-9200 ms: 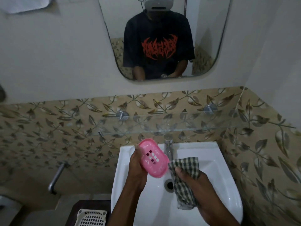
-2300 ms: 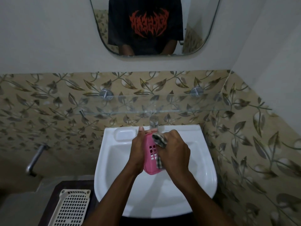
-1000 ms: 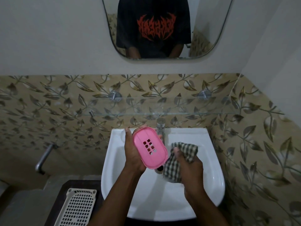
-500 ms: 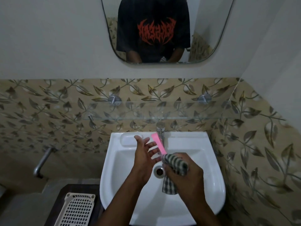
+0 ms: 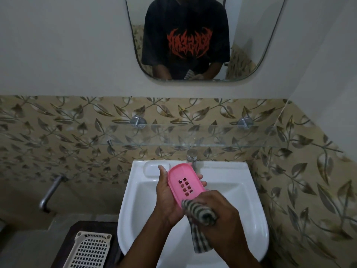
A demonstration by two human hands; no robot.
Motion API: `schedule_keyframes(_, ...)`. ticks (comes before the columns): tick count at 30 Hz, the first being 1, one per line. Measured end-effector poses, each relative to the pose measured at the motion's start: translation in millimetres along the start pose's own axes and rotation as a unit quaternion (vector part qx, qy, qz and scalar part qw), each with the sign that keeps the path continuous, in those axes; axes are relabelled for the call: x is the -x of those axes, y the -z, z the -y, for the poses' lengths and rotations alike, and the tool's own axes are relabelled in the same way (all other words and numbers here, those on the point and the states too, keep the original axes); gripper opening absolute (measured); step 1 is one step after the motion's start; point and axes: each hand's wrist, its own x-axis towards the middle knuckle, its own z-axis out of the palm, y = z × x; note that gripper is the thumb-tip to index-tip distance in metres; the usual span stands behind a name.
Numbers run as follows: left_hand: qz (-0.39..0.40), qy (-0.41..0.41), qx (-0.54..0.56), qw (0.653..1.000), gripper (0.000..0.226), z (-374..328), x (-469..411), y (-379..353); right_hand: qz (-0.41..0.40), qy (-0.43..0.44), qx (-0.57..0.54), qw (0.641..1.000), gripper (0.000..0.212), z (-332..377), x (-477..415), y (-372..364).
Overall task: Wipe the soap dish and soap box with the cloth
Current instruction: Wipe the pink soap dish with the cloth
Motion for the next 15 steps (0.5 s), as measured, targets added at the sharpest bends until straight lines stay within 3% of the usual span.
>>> schedule_keyframes(4,0.018,0.011,0.003,1.000,0.099,-1,1,2,-0.051,-0.272,-0.135,0.951,0.020,11,-20,18)
schedule_keyframes(6,0.016,0.015,-0.004,1.000,0.095,0,2,2,-0.054,-0.348,-0.167,0.921,0.016,6,-25,24)
schedule_keyframes(12,0.011,-0.015,-0.032,0.999,0.091,0,8,-5,-0.107,-0.380,-0.019,0.918,0.023,-18,-18,23)
schedule_keyframes(15,-0.056,-0.034,-0.054,0.996,0.092,4,9,-9,-0.066,-0.433,-0.056,0.897,0.042,-22,-6,10)
